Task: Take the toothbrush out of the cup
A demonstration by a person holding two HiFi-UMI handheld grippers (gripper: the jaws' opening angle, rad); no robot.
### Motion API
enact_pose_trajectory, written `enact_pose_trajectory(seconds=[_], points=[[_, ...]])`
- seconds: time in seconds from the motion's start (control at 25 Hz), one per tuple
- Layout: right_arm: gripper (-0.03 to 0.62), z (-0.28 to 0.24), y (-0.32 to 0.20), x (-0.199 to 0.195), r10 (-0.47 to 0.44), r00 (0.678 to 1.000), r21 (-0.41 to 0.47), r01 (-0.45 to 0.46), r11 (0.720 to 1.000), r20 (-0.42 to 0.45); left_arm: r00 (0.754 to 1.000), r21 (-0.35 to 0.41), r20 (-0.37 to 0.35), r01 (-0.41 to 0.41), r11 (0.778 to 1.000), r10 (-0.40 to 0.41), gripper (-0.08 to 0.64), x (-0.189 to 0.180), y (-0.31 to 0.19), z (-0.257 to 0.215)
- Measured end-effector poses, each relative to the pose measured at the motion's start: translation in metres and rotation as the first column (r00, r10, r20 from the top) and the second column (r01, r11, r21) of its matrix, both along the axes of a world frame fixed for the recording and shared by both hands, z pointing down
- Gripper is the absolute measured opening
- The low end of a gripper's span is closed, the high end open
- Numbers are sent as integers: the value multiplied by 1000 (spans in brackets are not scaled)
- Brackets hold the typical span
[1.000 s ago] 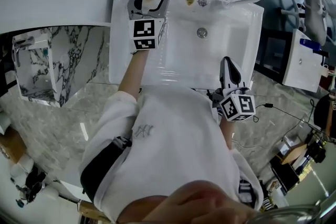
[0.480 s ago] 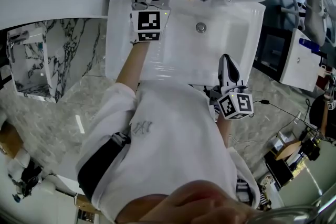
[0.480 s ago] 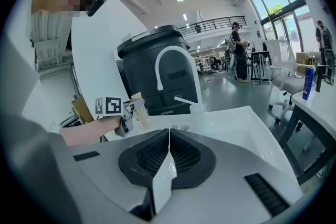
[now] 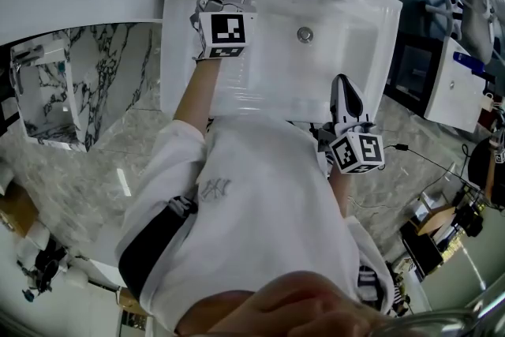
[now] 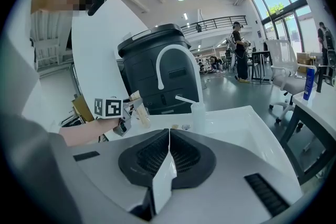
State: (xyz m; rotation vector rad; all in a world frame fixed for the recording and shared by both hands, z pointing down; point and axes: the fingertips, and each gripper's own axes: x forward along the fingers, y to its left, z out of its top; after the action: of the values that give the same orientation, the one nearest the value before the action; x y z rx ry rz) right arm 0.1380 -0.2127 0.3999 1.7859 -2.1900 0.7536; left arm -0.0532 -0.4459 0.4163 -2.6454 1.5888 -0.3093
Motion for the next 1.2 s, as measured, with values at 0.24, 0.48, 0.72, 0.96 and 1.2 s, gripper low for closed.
enact_pose_trajectory(seconds=[0.24, 0.48, 0.72, 0.96, 1.2], points=[[15, 0, -3, -1, -7, 1000, -4, 7, 1000, -2, 1000, 39, 4, -3, 999, 3, 64, -4, 0, -14], [15, 1, -5, -5, -20, 1000, -5, 20, 1000, -1, 1000, 52, 1, -9, 999, 9, 63, -6, 3, -23], [15, 1, -7, -3, -21, 1000, -6, 21, 1000, -2, 1000, 79, -25, 2, 997, 0, 61, -9, 3, -40], [15, 2, -7, -2, -20, 1000, -1, 20, 1000, 4, 999, 115, -40, 11, 993, -6, 61, -15, 7, -58], [15, -2, -6, -3, -29, 1000, 18, 29, 999, 9, 997, 142, -82, 13, 990, -2, 60, -19, 15, -78]])
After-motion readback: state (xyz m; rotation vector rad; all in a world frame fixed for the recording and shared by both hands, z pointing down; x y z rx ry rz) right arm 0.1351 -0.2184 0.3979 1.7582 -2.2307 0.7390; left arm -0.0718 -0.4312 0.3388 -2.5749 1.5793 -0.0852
